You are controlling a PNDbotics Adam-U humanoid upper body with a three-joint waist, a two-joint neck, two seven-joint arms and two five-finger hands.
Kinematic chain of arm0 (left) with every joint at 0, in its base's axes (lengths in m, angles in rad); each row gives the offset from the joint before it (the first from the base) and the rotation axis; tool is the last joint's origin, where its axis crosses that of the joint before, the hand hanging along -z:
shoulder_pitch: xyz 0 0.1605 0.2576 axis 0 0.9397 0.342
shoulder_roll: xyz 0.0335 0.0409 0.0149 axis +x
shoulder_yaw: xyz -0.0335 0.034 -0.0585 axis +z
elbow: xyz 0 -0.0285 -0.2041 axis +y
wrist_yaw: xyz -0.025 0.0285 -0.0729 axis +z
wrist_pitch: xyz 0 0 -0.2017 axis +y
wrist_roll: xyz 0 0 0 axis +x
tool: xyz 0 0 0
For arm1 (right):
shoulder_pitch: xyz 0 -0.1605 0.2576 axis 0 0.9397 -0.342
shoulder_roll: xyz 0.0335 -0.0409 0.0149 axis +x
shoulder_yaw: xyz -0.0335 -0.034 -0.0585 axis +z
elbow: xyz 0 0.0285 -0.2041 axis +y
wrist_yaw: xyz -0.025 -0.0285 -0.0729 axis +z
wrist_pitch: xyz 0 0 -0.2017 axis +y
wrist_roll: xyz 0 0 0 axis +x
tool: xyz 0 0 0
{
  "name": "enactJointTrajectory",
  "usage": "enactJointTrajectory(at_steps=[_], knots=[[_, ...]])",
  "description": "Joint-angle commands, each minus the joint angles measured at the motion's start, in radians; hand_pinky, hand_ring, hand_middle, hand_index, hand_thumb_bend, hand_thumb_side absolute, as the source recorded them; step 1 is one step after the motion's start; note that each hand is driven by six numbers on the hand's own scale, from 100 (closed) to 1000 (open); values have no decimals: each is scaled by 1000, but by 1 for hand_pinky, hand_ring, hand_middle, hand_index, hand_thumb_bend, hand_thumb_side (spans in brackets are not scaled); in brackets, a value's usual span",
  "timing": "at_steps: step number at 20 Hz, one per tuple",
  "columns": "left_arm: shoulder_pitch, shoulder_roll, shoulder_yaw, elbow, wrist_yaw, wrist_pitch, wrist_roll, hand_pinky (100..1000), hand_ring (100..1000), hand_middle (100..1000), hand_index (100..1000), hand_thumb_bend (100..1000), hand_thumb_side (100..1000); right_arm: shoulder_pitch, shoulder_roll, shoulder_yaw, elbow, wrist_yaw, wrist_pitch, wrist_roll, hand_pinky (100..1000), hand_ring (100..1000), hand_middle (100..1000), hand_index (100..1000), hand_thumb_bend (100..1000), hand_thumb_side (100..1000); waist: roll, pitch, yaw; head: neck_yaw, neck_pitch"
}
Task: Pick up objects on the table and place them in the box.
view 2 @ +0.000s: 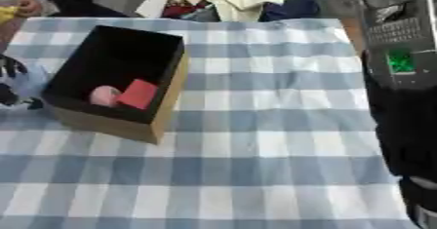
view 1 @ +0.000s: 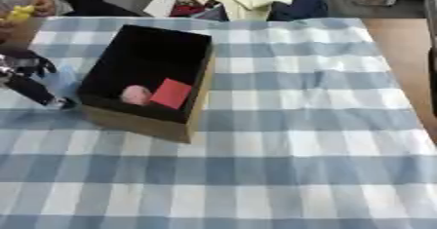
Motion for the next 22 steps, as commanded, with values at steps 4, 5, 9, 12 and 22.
enactJointTrajectory(at_steps=[4, 5, 9, 12, 22], knots=[[-20, 9, 5, -1, -9, 20, -3, 837, 846, 765, 902, 441, 676, -4, -11, -14, -12, 7, 7, -5, 948, 935, 865, 926, 100, 998, 4, -15, 0, 7, -16], [-21, 8, 4, -1, -13, 22, -3, 834, 842, 757, 894, 435, 674, -2, -11, -14, -11, 7, 8, -5, 949, 935, 865, 926, 100, 999, 4, -14, -1, 7, -17], [-19, 6, 3, 6, -36, 24, 1, 828, 833, 740, 879, 434, 666, 4, -12, -16, -9, 5, 10, -4, 948, 935, 863, 923, 100, 1000, 5, -12, -1, 9, -23], [-20, 9, 2, 3, -52, 15, -2, 852, 843, 760, 904, 483, 667, 7, -14, -18, -10, 5, 11, -6, 947, 933, 858, 920, 100, 1000, 3, -11, 3, 8, -22], [-50, 27, 4, -16, -121, -40, -4, 904, 895, 847, 991, 568, 659, 17, -18, -17, -8, 5, 9, -5, 942, 929, 844, 911, 100, 1000, 0, -16, 13, 6, -21]])
